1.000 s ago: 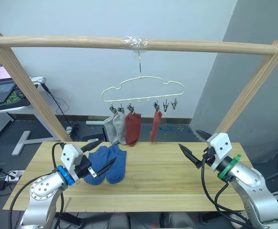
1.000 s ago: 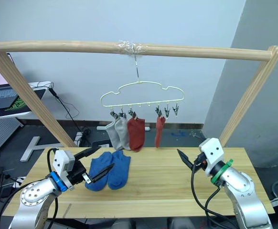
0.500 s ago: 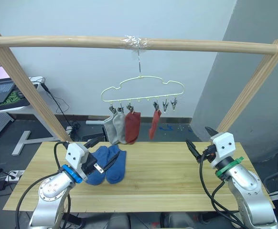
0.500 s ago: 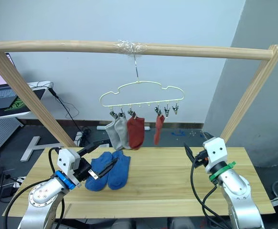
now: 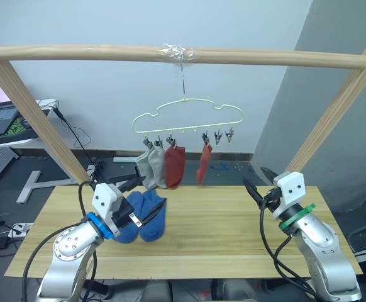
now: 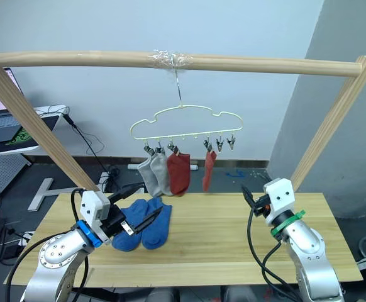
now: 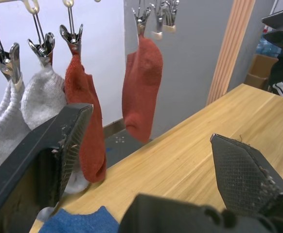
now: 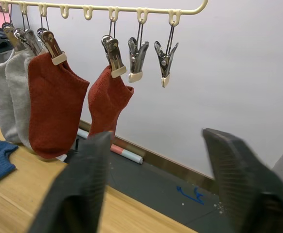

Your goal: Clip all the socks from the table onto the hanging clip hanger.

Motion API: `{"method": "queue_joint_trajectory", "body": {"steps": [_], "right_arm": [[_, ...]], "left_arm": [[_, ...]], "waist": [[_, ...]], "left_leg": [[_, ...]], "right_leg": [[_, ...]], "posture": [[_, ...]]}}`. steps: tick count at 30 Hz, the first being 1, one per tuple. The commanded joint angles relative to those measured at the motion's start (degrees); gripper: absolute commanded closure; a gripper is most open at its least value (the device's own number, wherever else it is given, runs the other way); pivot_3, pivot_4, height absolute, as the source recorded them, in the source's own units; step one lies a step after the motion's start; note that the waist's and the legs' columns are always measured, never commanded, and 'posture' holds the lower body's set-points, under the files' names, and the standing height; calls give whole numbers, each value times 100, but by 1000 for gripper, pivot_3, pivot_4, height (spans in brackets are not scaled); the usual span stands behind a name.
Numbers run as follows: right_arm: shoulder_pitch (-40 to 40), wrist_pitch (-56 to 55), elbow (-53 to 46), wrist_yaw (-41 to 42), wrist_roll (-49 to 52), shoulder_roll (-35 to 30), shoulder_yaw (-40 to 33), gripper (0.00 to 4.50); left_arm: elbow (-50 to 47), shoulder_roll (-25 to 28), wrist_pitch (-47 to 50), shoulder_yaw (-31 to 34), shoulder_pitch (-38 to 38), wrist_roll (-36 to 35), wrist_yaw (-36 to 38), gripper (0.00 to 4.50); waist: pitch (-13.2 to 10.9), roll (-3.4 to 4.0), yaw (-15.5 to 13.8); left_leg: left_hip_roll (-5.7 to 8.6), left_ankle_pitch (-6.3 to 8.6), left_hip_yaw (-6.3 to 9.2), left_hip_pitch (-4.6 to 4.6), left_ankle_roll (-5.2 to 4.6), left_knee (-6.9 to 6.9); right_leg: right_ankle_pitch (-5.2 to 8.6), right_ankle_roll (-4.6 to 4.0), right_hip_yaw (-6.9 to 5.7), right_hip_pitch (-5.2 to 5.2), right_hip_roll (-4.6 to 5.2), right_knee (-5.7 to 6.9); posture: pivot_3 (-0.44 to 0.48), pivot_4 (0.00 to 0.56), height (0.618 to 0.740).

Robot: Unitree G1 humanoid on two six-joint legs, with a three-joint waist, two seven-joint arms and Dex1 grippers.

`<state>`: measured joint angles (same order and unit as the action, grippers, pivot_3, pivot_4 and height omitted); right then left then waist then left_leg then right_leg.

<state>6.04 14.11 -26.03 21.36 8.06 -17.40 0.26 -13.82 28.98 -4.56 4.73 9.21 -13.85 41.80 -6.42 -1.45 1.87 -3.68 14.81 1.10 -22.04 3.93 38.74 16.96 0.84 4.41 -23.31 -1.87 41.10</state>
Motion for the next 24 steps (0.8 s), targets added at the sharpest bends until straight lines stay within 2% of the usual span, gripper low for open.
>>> {"method": "queue_joint_trajectory", "body": {"steps": [1, 2, 6, 14, 17, 24], "right_arm": [[-116, 8, -198, -11, 34, 5, 37, 2709], [-138, 11, -213, -43, 0, 13, 52, 3019], [-370, 94, -293, -261, 4, 211, 134, 3019], [-1075, 984, -419, -493, 78, 562, 421, 3019], [-1427, 1217, -315, -652, -33, 705, 531, 3019], [-2089, 1568, 16, -927, -139, 942, 611, 3019]], "left_arm": [[-246, 59, 52, 70, -115, -111, -15, 0], [-252, 63, 59, 70, -129, -112, -9, 0], [-287, 49, 149, 12, -261, -124, -9, 0], [-421, 124, 354, -123, -594, -257, 197, 0], [-410, 169, 388, -115, -769, -361, 320, 0], [-281, 112, 406, -178, -1111, -403, 376, 0]], "waist": [[-28, -5, 0], [-43, -5, 0], [-106, -3, 2], [-253, 4, 6], [-333, 2, 5], [-431, 5, 13]], "left_leg": [[0, 0, 1, 0, 0, 0], [0, 0, 1, -1, 0, 0], [0, 0, 1, -10, 0, -1], [1, 0, 13, -71, 0, 1], [1, 0, 19, -97, -1, 0], [0, 1, 22, -102, -2, -2]], "right_leg": [[0, 0, 0, 0, 0, 0], [0, 0, -1, -1, 0, 0], [0, 0, 0, -7, 0, -2], [0, 3, -11, -49, -1, -5], [-19, 37, -17, -74, -2, -5], [-15, 37, -21, -76, -3, -8]], "posture": [[12, 95, 694], [11, 97, 694], [8, 112, 694], [-6, 158, 694], [-14, 184, 694], [-16, 186, 694]]}}
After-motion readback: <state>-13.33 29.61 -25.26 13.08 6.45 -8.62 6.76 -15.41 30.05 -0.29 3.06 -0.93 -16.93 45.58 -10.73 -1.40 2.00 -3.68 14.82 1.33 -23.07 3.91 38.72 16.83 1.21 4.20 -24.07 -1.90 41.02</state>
